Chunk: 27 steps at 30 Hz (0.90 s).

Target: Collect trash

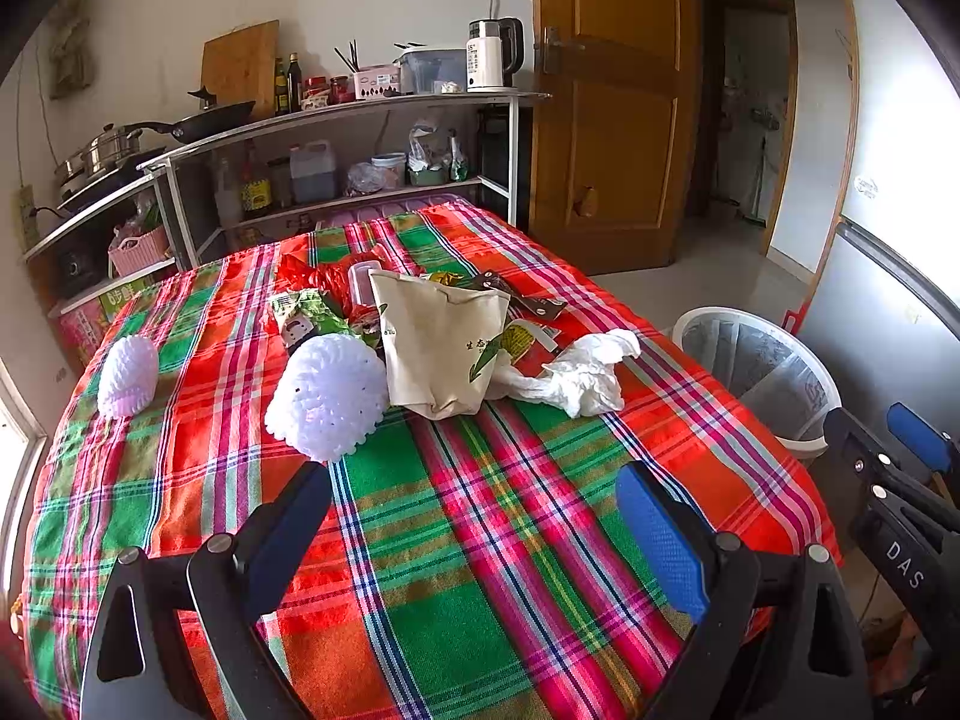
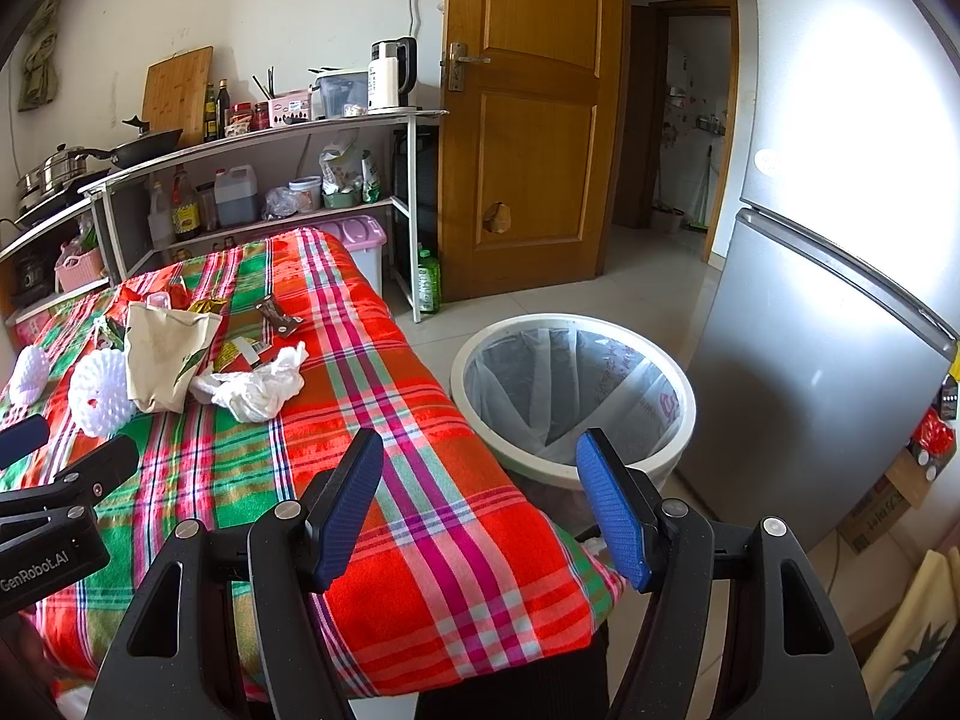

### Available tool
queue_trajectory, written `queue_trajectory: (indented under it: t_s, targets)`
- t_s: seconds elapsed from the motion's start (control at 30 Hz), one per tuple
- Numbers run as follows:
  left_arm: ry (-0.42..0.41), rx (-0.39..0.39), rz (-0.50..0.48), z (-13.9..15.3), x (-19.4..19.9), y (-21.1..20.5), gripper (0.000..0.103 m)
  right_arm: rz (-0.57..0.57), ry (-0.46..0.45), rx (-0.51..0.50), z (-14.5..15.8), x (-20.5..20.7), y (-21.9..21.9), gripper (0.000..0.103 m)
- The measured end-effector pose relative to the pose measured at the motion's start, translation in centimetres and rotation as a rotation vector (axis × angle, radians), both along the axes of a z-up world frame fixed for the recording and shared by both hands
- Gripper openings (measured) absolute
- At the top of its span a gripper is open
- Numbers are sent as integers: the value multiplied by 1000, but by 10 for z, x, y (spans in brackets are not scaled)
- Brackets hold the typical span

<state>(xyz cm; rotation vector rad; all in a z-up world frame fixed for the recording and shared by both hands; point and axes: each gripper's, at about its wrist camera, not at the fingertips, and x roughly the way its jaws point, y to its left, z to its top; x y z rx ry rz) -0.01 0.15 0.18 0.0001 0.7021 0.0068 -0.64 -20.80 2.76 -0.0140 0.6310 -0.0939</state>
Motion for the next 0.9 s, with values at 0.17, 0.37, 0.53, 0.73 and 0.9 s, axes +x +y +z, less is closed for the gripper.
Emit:
queue_trajectory:
  t_s: [0.17, 0.37, 0.53, 0.73, 0.9]
  targets:
    - [-2, 0, 1, 2, -1, 0, 96, 0, 0, 0, 0, 0, 0, 67]
    - [-4, 1, 2, 4, -1, 1, 96, -1, 0, 0, 0, 0, 0, 68]
    - [-8, 1, 4, 5, -3, 1, 96, 1, -1, 0, 0, 0, 0, 68]
    - [-8, 0, 4, 5, -3, 2, 96, 0, -2, 0, 1, -1, 0, 67]
    - [-7, -2, 5, 5, -3, 1, 96, 0, -2, 0, 1, 0, 0, 68]
